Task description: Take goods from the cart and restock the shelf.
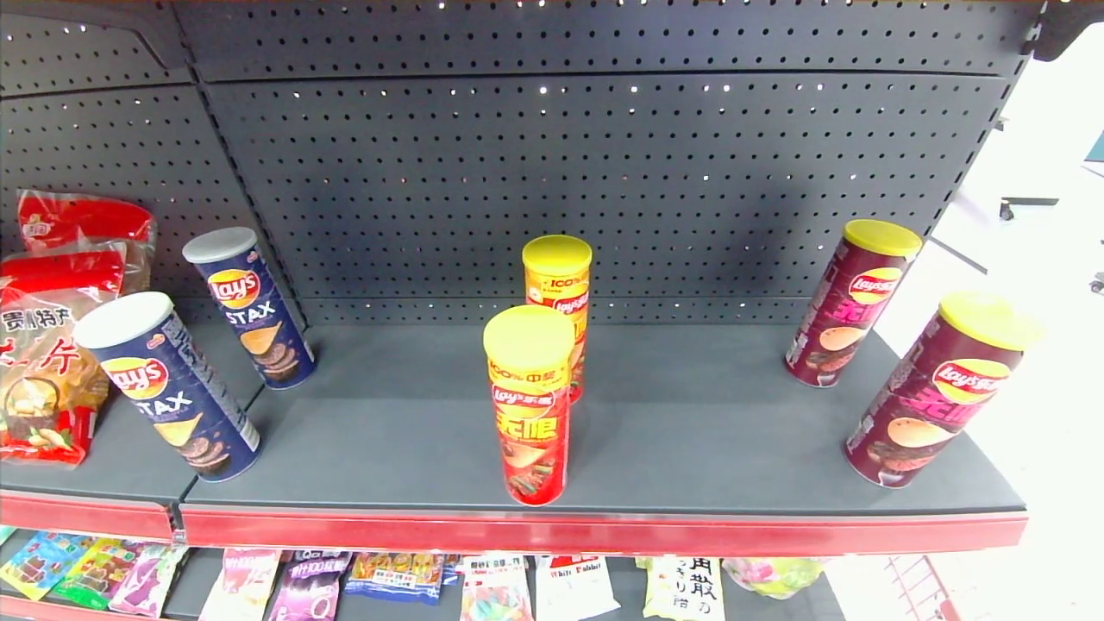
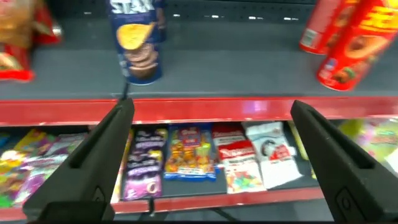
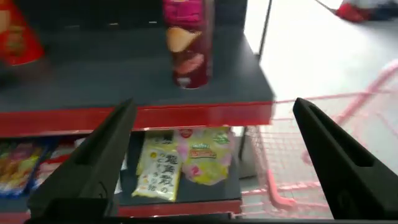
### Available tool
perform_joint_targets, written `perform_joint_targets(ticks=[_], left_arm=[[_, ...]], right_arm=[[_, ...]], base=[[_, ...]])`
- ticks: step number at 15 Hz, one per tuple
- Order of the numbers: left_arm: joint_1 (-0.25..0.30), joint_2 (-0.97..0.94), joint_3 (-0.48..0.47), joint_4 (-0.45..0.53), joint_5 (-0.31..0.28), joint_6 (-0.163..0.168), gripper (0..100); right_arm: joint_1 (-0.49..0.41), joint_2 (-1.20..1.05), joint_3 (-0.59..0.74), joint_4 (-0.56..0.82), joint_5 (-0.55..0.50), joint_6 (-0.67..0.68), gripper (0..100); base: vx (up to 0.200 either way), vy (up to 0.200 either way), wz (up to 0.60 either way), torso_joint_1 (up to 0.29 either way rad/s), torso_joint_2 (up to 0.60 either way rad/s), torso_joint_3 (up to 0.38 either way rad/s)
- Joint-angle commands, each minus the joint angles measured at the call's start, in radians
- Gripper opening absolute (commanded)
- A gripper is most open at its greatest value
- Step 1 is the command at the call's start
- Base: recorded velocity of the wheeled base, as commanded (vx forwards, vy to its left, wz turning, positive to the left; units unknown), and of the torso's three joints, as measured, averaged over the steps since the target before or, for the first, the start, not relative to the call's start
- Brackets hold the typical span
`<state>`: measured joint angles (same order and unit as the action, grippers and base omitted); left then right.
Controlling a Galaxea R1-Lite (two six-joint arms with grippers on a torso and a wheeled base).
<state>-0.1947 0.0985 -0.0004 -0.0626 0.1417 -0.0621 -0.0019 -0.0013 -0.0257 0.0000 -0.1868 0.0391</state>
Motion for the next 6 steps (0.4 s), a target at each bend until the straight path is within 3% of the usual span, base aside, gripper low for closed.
perform_joint_targets(ticks=[1, 6], left_arm=[[0.0, 0.0, 0.0, 0.0, 0.015, -0.001, 100], [0.0, 0.0, 0.0, 0.001, 0.016, 0.016, 100]], right_arm=[[0.0, 0.001, 0.001, 0.0, -0.006, 0.015, 100], [0.0, 0.001, 0.0, 0.0, 0.024, -0.039, 100]], base=[[0.0, 0.0, 0.0, 0.0, 0.0, 0.0], [0.0, 0.0, 0.0, 0.0, 0.0, 0.0]])
